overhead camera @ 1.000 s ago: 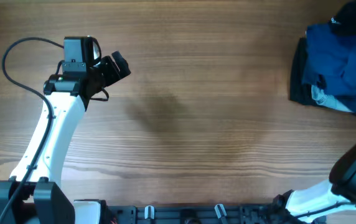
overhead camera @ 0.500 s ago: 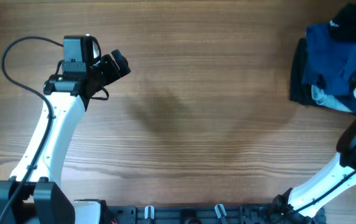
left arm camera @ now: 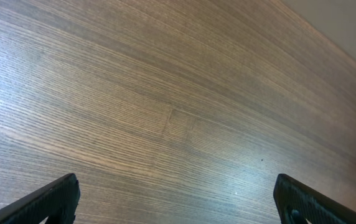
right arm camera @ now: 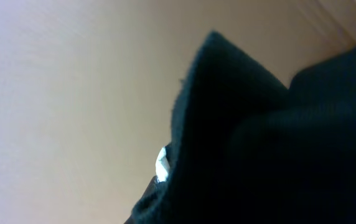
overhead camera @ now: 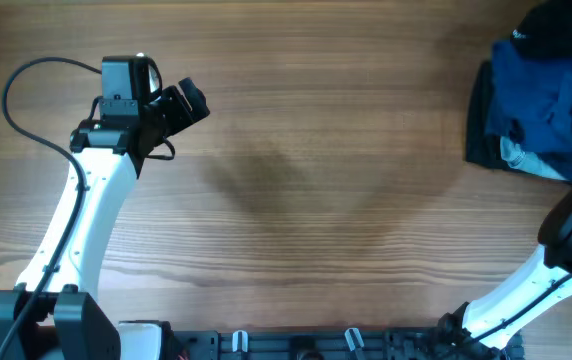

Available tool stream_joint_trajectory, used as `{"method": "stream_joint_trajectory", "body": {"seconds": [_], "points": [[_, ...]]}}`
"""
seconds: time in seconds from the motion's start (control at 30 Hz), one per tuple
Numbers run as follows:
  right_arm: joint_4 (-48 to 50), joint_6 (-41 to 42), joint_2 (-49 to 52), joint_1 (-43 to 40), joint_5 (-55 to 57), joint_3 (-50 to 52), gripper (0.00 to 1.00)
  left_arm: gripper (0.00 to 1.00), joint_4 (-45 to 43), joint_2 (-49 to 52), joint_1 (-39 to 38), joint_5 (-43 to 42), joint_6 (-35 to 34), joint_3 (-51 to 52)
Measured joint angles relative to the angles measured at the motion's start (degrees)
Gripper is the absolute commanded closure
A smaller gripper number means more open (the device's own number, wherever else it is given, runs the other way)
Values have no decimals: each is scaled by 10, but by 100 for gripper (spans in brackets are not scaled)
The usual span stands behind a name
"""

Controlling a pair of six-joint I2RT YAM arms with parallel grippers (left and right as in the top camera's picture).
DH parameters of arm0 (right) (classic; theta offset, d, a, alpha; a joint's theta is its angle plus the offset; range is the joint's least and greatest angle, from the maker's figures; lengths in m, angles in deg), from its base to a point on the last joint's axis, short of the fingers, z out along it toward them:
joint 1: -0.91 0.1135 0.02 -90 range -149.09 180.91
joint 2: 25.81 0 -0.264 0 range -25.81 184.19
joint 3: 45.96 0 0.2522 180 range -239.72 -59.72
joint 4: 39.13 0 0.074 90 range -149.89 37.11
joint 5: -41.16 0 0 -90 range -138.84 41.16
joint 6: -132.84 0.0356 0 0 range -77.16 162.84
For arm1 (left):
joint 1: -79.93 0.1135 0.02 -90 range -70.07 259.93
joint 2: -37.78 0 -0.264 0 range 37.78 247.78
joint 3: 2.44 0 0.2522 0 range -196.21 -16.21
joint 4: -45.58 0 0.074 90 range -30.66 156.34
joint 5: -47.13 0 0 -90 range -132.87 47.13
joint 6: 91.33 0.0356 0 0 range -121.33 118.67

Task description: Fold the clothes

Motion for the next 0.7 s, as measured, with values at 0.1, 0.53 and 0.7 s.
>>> {"method": "stream_joint_trajectory", "body": {"seconds": [0.1, 0.53, 0.7], "points": [[-66, -2, 0, -3, -19, -1, 96, 0, 0, 0, 0, 0, 0, 0], [-433, -105, -129, -33, 12, -6, 96, 0, -5, 0, 0, 0, -3, 0], [-549, -133, -159, -34, 28, -7, 96, 0, -6, 0, 0, 0, -3, 0]]}}
